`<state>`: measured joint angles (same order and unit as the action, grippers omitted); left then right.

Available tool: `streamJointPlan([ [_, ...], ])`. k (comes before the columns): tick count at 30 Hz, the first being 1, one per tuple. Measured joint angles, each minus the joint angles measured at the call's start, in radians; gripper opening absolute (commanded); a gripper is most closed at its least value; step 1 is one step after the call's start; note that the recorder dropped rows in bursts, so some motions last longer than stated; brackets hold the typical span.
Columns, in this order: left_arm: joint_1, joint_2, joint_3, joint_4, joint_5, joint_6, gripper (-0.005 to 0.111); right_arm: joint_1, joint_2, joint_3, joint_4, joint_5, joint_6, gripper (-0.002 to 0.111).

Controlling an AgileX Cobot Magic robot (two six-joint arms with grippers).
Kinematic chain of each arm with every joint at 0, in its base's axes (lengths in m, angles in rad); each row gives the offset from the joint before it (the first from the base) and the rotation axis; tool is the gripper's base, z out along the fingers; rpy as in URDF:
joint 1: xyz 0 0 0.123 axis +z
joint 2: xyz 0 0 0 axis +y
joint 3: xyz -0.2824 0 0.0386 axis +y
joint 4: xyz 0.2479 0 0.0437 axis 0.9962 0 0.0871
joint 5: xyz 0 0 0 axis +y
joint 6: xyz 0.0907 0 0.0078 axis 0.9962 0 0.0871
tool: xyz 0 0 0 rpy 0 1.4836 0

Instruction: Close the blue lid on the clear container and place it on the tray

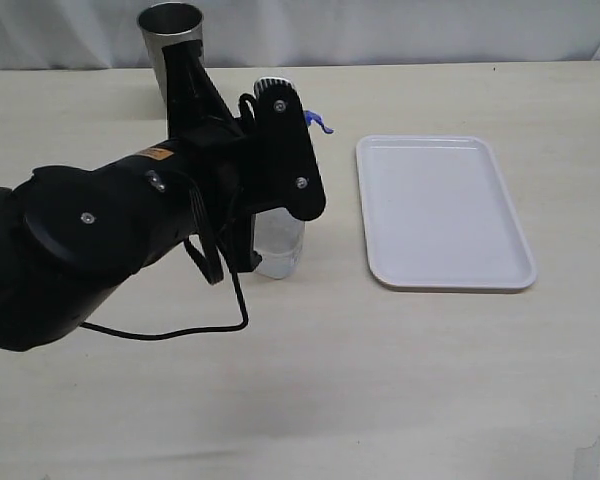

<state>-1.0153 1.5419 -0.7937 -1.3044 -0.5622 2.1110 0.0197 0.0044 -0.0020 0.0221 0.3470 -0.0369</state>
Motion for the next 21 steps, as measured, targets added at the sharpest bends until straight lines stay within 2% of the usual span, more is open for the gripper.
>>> streamJointPlan([
  [10, 0.0, 0.0, 0.0, -0.037, 0.067, 0.0, 0.0, 0.0, 0.0, 0.0, 0.0, 0.0, 0.0, 0.005],
  [21, 0.0, 0.0, 0.029, -0.025, 0.06, 0.0, 0.0, 0.0, 0.0, 0.0, 0.0, 0.0, 0.0, 0.005],
])
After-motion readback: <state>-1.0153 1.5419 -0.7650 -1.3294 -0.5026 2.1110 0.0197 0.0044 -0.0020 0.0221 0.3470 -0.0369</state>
